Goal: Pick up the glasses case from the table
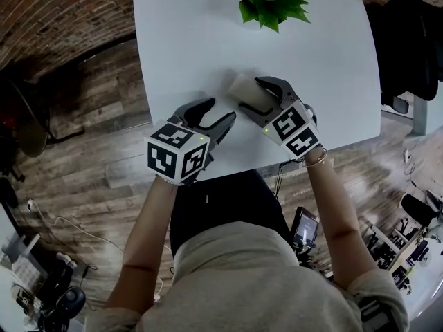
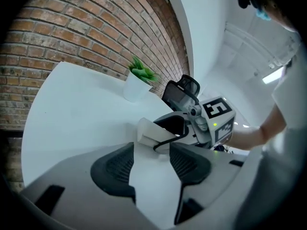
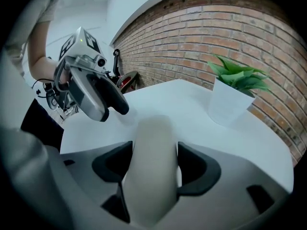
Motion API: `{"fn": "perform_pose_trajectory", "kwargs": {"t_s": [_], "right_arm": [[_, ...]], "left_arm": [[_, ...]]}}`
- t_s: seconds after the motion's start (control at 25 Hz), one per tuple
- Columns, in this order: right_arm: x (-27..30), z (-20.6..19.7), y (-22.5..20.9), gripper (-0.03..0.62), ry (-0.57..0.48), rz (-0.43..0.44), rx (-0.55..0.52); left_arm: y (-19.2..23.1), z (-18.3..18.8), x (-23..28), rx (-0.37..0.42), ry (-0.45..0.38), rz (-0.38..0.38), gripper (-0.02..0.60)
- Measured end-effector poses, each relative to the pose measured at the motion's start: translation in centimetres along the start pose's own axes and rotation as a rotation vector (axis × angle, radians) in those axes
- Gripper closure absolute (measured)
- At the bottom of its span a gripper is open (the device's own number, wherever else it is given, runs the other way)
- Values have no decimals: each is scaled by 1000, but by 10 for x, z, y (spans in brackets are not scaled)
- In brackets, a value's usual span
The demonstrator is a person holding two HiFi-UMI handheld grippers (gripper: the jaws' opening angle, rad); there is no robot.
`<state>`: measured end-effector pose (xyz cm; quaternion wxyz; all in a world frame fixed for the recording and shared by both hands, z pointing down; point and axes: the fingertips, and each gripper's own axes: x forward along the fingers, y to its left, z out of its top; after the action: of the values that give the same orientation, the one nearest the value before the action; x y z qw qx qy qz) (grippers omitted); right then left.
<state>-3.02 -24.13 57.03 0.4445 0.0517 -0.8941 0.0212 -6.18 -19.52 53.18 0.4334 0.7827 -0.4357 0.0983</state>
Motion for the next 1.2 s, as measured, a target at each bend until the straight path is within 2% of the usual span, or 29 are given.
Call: {"fn": "perform_pose_trajectory", "kwargs": {"t_s": [0.16, 0.4, 0.52, 0.8, 1.04, 1.2], "right_arm": [[-18, 15, 4, 301, -72, 10, 16], [-41, 31, 17, 304, -113, 8, -58], [-48, 34, 24, 304, -117, 2, -107], [-59, 43, 52, 306, -139, 6, -145], [-63, 48, 73, 307, -143, 5, -178], [-68, 47, 76, 309, -125, -25, -196]], "left_arm": [[-2, 6, 1, -66, -37, -27, 348], [-28, 25, 7, -152, -96, -163, 334], [-43, 32, 9, -149, -97, -207, 334], [-65, 25, 12, -112, -39, -244, 334], [-73, 18, 14, -72, 14, -244, 334], [-80, 13, 11, -94, 50, -267, 358]]}}
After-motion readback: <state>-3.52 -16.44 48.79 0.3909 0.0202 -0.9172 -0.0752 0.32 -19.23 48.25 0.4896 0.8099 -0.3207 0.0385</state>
